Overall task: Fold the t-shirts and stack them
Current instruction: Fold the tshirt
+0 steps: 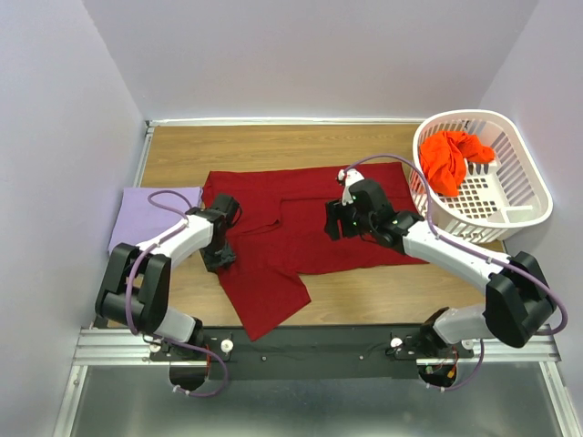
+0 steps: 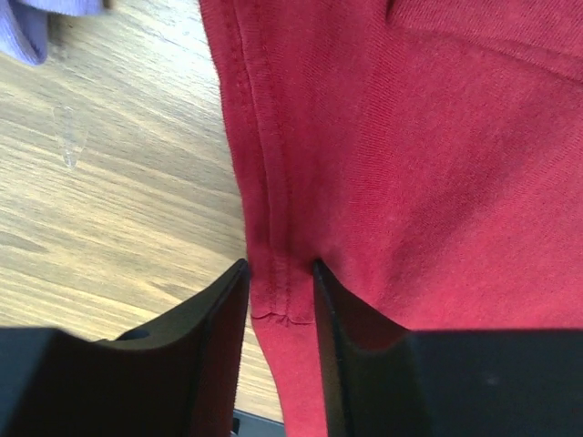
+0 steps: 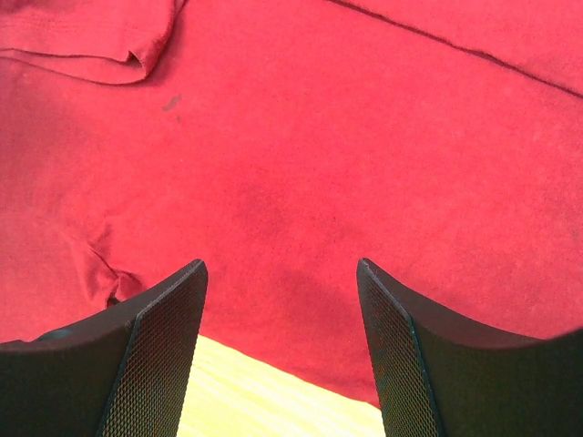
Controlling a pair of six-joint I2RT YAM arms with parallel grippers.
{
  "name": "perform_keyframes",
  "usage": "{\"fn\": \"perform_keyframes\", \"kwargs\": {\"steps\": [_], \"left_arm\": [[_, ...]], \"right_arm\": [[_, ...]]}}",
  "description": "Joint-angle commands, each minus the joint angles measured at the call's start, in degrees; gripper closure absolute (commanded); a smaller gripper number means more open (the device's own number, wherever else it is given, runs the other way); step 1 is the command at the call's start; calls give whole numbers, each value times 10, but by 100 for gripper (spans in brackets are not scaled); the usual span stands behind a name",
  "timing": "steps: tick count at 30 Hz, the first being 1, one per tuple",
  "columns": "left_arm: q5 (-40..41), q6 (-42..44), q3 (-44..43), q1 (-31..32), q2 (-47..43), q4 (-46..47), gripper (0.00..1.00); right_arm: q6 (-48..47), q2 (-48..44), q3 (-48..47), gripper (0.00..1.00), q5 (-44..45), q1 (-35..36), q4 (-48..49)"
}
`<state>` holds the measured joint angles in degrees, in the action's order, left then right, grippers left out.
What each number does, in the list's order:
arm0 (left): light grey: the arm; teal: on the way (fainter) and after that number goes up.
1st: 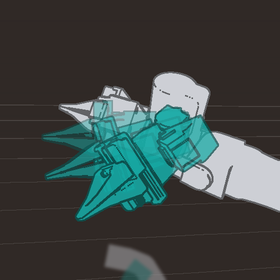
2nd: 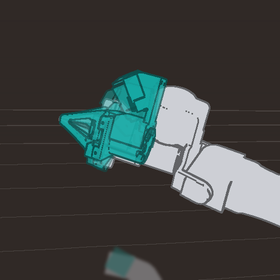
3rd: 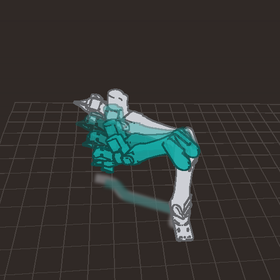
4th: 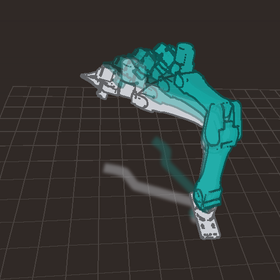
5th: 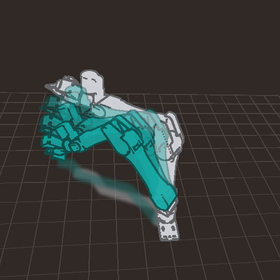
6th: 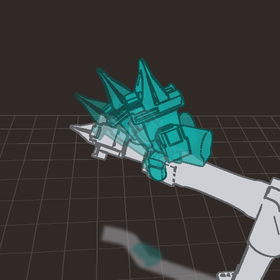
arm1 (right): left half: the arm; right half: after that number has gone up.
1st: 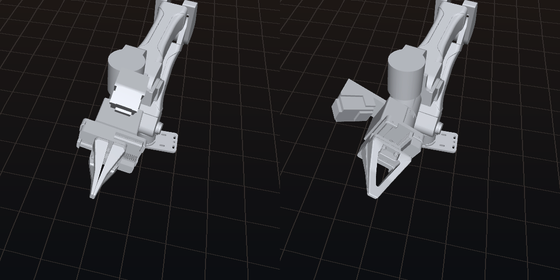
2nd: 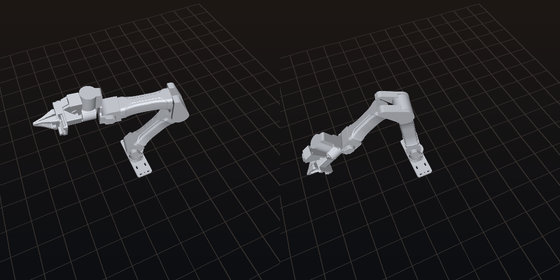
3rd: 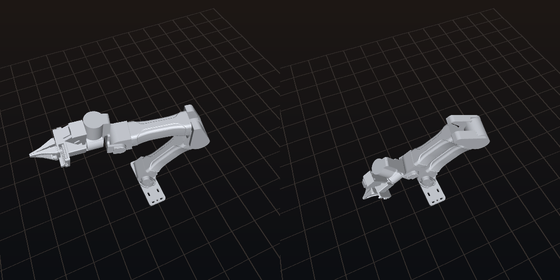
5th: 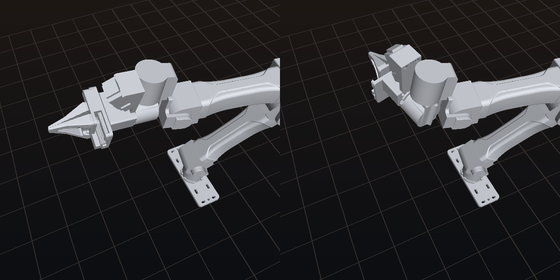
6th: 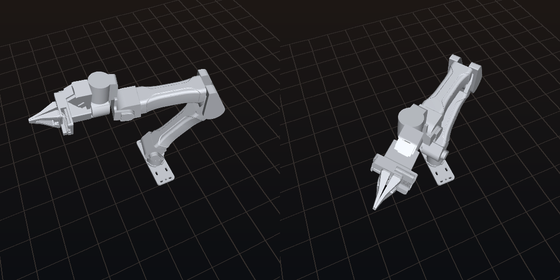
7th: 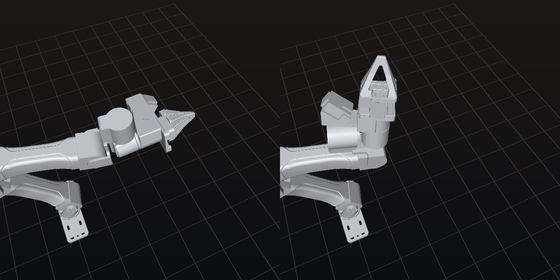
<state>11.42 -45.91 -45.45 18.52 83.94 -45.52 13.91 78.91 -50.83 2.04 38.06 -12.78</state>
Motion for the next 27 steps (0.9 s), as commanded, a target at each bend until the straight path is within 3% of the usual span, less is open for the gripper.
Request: {"fn": "perform_keyframes", "kwargs": {"steps": [1,4,7,8,10,18,27], "left_arm": [[16,1,-3,5,11,3,65],[22,1,-4,5,16,1,78],[26,1,-7,5,18,1,83],[27,2,-6,5,18,1,92],[28,3,-7,5,18,4,100],[63,38,-54,-5,32,-8,100],[74,115,-75,-53,-18,-7,100]], "right_arm": [[-3,-11,5,27,-1,-1,13],[-3,-11,5,27,2,-2,13],[-3,-13,6,27,6,-2,13],[-3,-12,6,27,6,-2,13],[-3,-11,7,27,8,-1,13],[16,-5,13,27,24,-8,-7],[98,-64,42,27,116,-29,-89]]}}
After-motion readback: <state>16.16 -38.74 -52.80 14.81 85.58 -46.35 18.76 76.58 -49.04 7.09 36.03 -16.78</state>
